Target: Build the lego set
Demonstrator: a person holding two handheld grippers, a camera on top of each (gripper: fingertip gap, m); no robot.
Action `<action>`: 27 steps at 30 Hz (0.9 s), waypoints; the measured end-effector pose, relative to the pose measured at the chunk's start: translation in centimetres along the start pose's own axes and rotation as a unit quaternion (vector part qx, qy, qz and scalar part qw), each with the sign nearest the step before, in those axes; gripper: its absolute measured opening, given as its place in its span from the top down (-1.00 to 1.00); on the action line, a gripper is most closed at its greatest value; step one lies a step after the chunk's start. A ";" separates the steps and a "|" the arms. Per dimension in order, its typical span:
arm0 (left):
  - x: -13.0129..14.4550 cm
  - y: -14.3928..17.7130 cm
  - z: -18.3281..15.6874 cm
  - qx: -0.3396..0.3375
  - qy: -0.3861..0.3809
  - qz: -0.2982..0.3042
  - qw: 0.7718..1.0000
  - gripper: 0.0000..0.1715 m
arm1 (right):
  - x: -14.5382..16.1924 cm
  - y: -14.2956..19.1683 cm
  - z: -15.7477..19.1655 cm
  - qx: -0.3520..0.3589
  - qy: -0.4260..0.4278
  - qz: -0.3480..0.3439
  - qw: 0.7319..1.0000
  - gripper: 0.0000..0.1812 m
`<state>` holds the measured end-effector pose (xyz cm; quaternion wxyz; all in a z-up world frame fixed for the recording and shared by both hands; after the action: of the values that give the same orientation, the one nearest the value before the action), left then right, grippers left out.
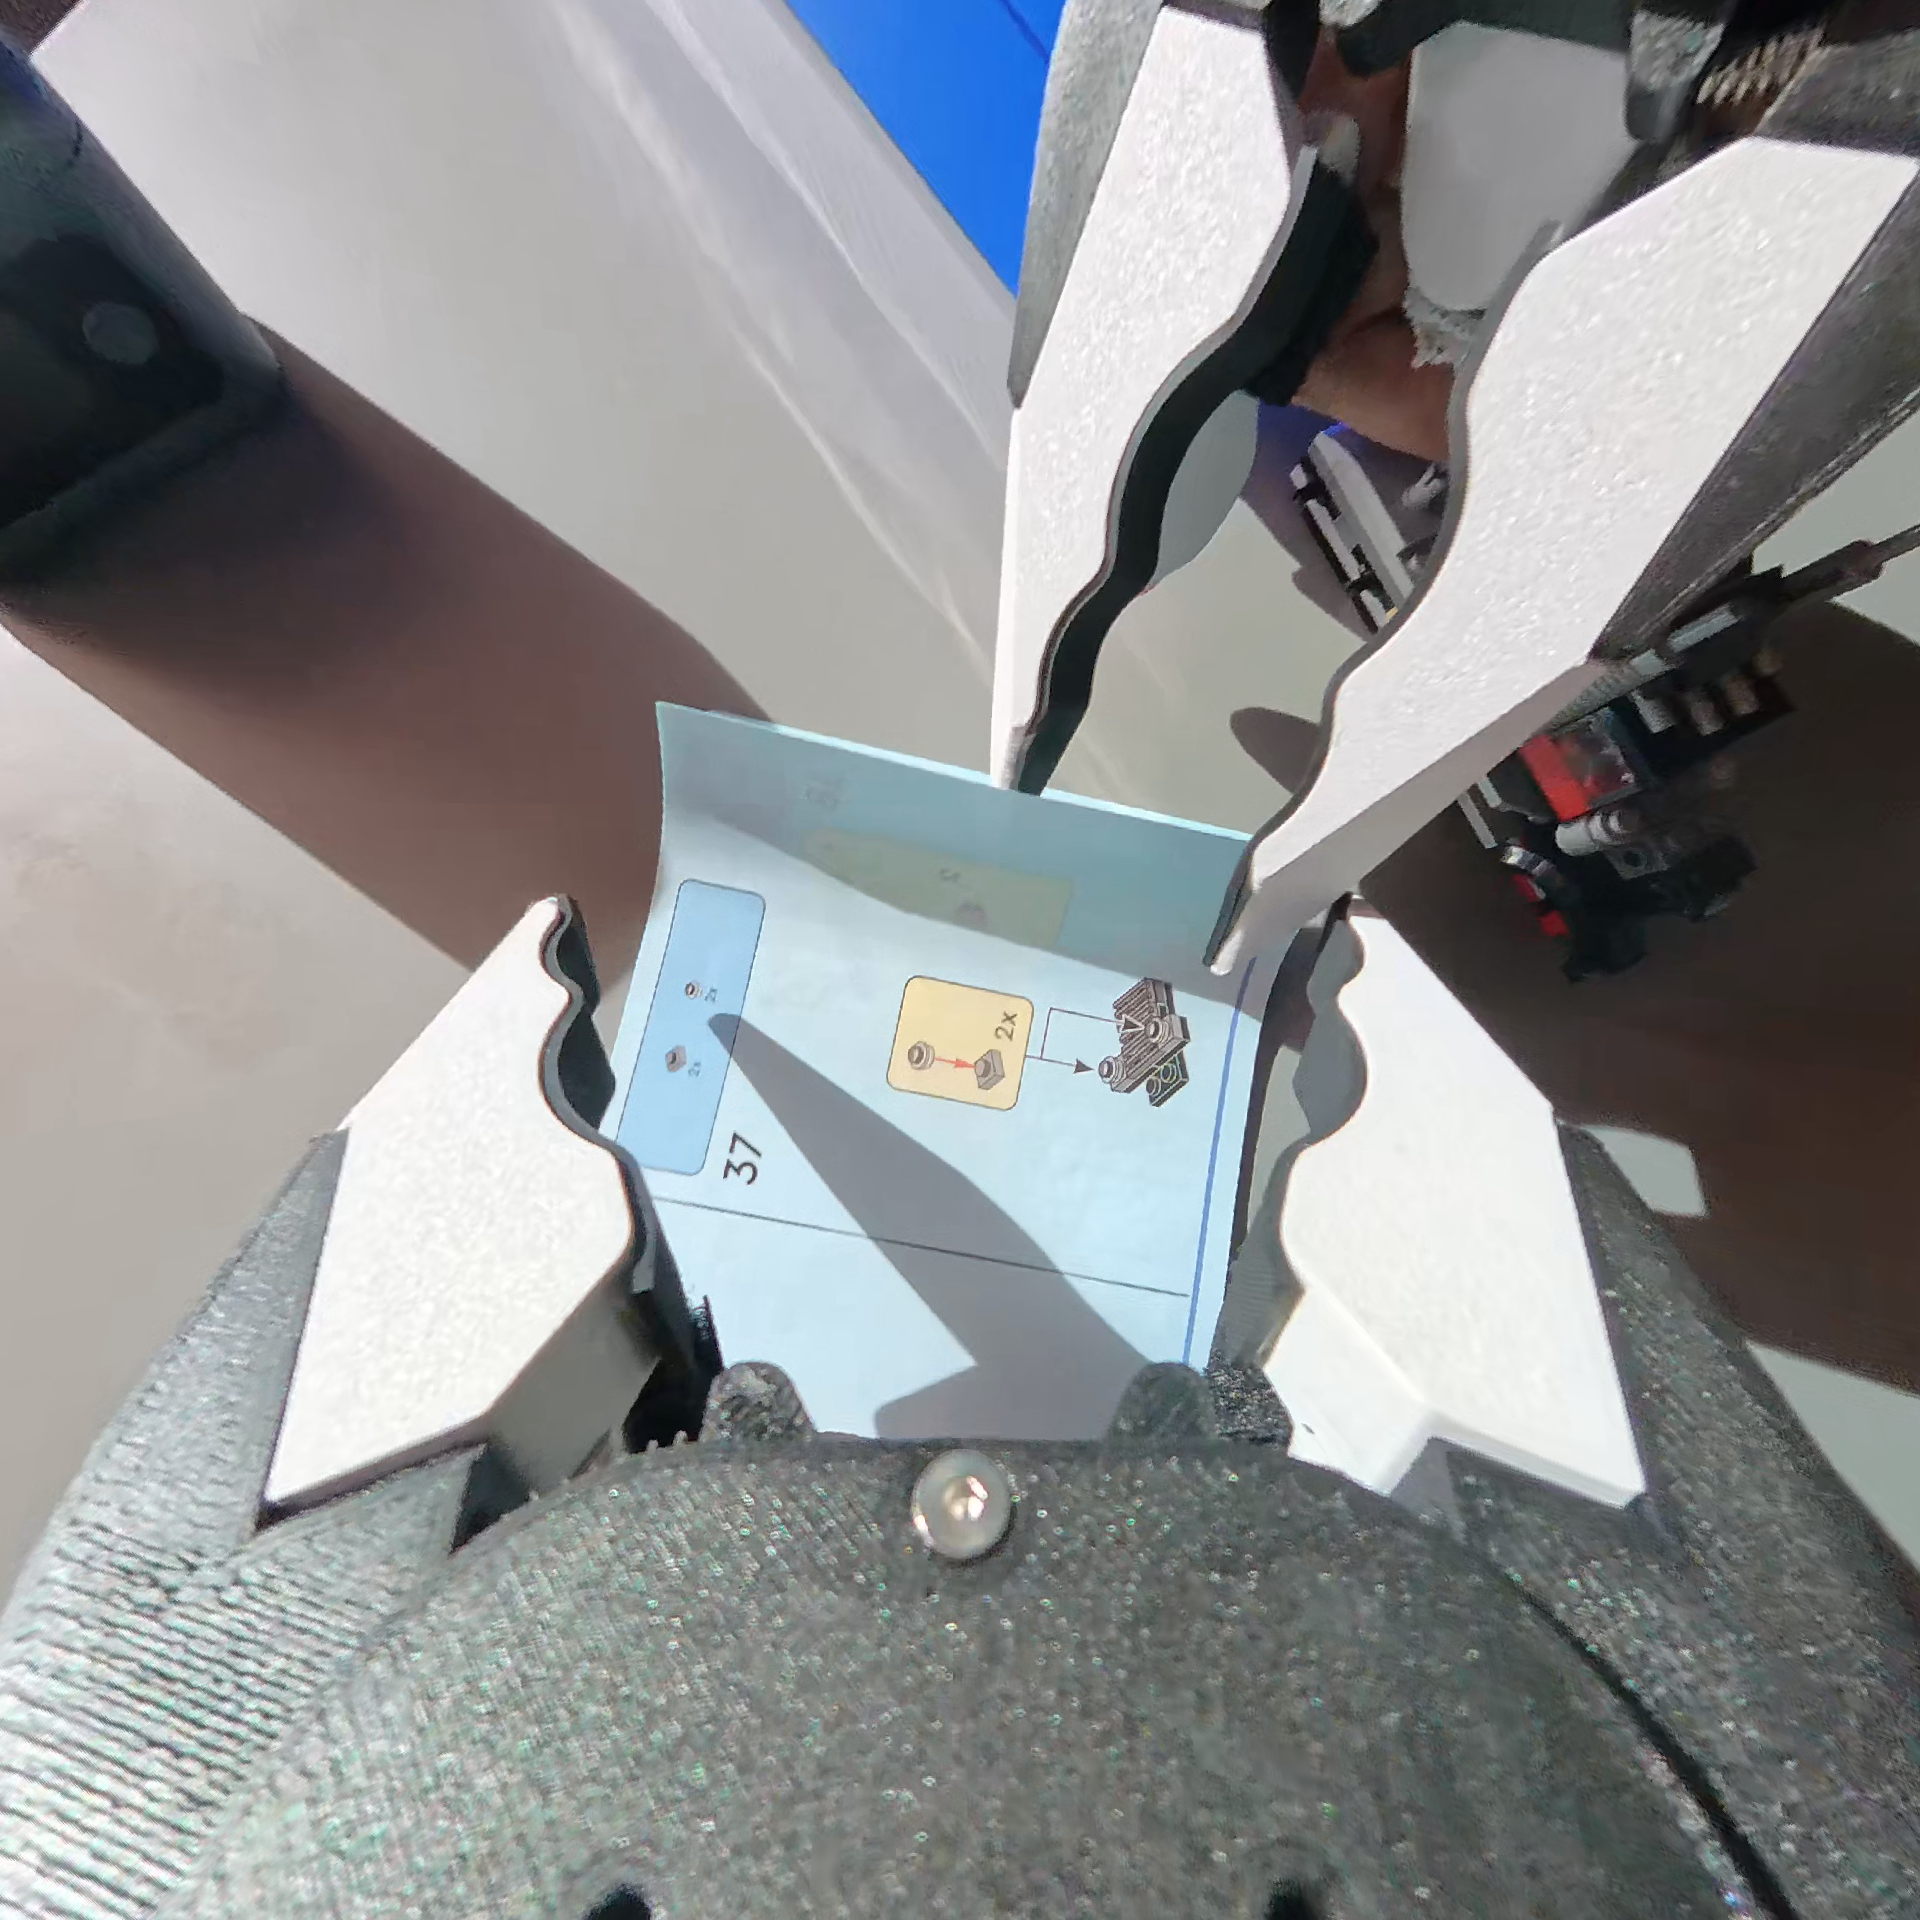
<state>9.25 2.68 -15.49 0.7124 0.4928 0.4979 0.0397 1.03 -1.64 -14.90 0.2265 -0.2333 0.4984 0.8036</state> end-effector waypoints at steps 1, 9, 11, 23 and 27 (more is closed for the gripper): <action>-0.2 -0.1 -0.1 0.004 -0.003 -0.008 1.000 -0.58 | 0.0 0.0 0.0 -0.002 0.000 -0.001 1.000 0.52; -0.8 0.0 -0.3 0.029 -0.003 -0.059 0.998 -0.60 | -0.2 0.1 0.3 -0.015 0.002 -0.008 1.000 0.52; -0.8 -0.2 -0.3 0.033 -0.006 -0.066 0.997 -0.60 | -0.2 0.1 0.3 -0.016 0.004 -0.007 1.000 0.52; -0.7 -0.2 -0.4 0.039 -0.009 -0.068 0.997 -0.54 | -0.1 0.1 0.2 -0.014 0.002 -0.005 1.000 0.52; -0.6 0.1 -0.3 0.036 -0.009 -0.067 0.997 -0.51 | -0.1 0.1 0.1 -0.012 0.000 -0.005 1.000 0.52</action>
<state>8.74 2.54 -15.02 0.6994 0.4842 0.5248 -0.0304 1.06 -1.60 -14.73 0.2279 -0.2383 0.4873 0.8086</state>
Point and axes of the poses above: each gripper's, where its closed fingertips meet, y back along the fingers, x out of its underside, z = x × y across the jaws, the point moved 7 cm from there along y, back along the fingers, and after that the axes turned 9 degrees about -y, right-handed, at the moved point
